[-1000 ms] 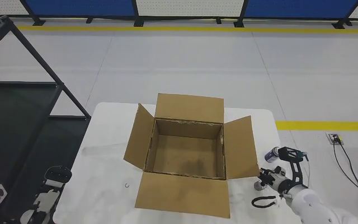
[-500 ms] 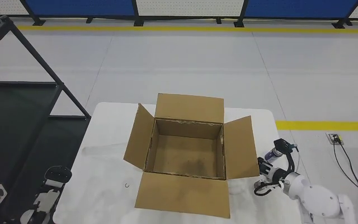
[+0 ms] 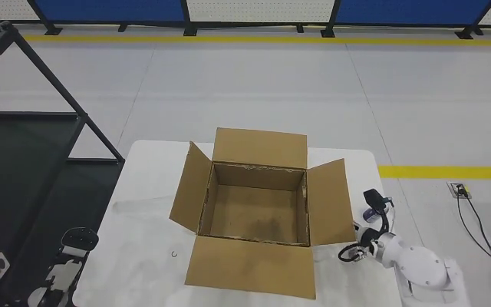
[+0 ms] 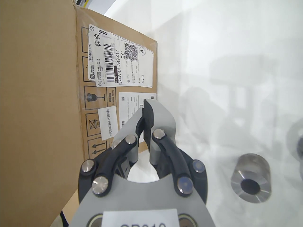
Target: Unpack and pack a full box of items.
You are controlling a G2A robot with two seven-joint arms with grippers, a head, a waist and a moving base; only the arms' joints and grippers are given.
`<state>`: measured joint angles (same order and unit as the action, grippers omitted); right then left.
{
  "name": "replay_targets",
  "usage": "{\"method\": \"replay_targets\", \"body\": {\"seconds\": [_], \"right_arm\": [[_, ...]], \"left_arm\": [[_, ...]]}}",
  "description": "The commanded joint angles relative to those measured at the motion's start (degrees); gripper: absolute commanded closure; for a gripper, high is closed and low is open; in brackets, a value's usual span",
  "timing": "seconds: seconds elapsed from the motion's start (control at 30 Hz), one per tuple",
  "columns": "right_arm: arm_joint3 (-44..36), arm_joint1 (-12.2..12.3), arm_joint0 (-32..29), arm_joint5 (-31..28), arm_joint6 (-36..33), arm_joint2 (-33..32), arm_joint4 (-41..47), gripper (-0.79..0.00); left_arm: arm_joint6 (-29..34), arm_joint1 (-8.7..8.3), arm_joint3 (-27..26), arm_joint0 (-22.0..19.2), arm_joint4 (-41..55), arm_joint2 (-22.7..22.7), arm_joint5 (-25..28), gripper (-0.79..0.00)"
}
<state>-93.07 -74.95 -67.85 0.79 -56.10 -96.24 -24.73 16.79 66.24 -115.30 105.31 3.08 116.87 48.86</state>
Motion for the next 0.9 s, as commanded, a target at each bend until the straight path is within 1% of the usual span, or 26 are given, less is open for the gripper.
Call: {"method": "replay_targets", "body": {"seconds": [0.0,0.2,0.4,0.6,0.87], "right_arm": [[3.6,0.1,1.7,-1.3,-0.2,0.2,3.0,0.000],[10.5,0.4,5.0,-6.5,-1.4,1.6,9.4,0.000],[15.7,0.7,7.7,-10.5,-2.5,3.7,12.9,0.000],[17.5,0.8,9.5,-11.8,-1.4,6.7,13.1,0.000],[19.3,1.0,12.1,-11.8,-0.7,10.6,12.8,0.000]], "left_arm": [[0.0,0.00,0.0,0.0,0.0,0.0,0.0,-0.785],[0.0,0.00,0.0,0.0,0.0,0.0,0.0,-0.785],[0.0,0.00,0.0,0.0,0.0,0.0,0.0,-0.785],[0.0,0.00,0.0,0.0,0.0,0.0,0.0,-0.785],[0.0,0.00,0.0,0.0,0.0,0.0,0.0,-0.785]]}}
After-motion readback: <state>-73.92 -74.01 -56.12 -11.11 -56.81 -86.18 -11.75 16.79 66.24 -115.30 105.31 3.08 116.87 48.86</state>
